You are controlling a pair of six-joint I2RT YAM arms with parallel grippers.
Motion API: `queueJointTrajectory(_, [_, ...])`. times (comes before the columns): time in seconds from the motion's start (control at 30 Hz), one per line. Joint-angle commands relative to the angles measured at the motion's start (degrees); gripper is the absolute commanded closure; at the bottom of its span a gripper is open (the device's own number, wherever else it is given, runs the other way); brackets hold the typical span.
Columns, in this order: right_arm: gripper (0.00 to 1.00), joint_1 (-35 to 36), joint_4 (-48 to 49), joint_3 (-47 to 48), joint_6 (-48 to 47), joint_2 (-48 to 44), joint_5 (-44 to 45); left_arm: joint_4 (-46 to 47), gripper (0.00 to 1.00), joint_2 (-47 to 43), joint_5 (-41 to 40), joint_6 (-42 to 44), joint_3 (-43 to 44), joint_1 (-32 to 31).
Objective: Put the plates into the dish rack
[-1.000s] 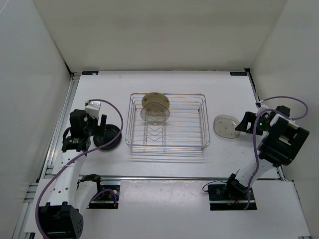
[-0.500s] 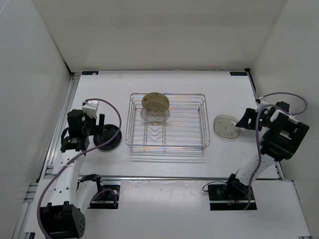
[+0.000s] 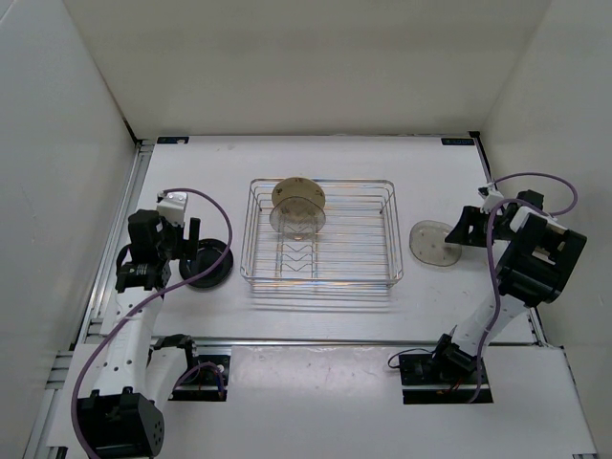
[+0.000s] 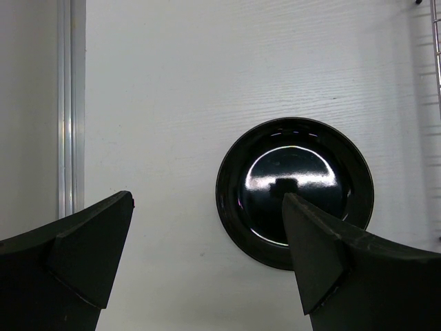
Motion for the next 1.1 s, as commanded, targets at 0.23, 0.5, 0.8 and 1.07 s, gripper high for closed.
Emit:
queueJointTrajectory(0.23, [0.45, 0.2, -1.3, 0.0, -0.9, 0.7, -0.4, -0.3, 0.00, -0.9, 1.3, -0.9, 2.6, 0.3])
queueJointTrajectory(0.5, [0.57, 0.2, -1.3, -1.1, -1.4, -0.4, 0.1, -0.8, 0.00, -1.9, 1.3, -0.9, 2.6, 0.3])
queueJointTrajectory(0.8, [0.62, -0.9, -1.3, -2.8, -1.4, -1.9, 0.1, -0.8, 0.00, -2.5, 1.3, -0.9, 2.6, 0.3])
queueJointTrajectory(1.07, [0.74, -2.0, -0.1, -3.9, -1.4, -2.5, 0.1, -1.3, 0.00, -3.0, 1.3, -0.9, 2.6, 0.8])
